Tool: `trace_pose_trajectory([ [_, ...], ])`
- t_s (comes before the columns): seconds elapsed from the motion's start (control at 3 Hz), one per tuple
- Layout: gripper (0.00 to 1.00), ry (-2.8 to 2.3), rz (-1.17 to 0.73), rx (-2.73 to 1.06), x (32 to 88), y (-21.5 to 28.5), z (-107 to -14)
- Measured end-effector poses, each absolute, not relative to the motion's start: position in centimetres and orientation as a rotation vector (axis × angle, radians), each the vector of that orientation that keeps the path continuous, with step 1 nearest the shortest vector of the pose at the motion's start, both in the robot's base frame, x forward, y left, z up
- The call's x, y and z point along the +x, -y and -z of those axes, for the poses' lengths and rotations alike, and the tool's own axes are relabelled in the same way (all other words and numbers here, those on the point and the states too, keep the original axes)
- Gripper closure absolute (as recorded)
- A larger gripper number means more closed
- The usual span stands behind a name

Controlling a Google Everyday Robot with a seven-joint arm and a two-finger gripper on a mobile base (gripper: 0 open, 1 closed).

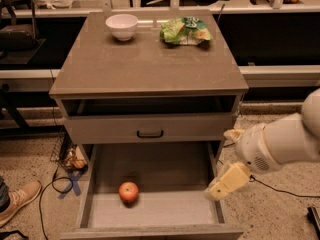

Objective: Pick apple from middle drawer and place on counter

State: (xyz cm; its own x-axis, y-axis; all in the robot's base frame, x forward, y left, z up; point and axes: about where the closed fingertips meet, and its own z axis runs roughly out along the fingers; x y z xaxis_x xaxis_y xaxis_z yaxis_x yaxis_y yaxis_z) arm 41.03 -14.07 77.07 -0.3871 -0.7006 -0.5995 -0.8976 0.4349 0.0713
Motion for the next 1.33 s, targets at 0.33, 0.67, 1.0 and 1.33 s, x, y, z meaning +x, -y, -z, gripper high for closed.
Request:
trace_pose_trajectory([
  [0.33, 0.0, -2.186, -0.533, -1.276, 42.1, 13.5, -76.6],
  [0.67, 0.0, -2.186, -0.533, -1.276, 42.1, 13.5, -76.6],
  [1.0, 0.0, -2.27, -0.53, -1.262, 42.2, 13.8, -69.8],
  [1.33, 0.0, -2.284, -0.496, -1.287, 42.2, 13.1, -62.9],
])
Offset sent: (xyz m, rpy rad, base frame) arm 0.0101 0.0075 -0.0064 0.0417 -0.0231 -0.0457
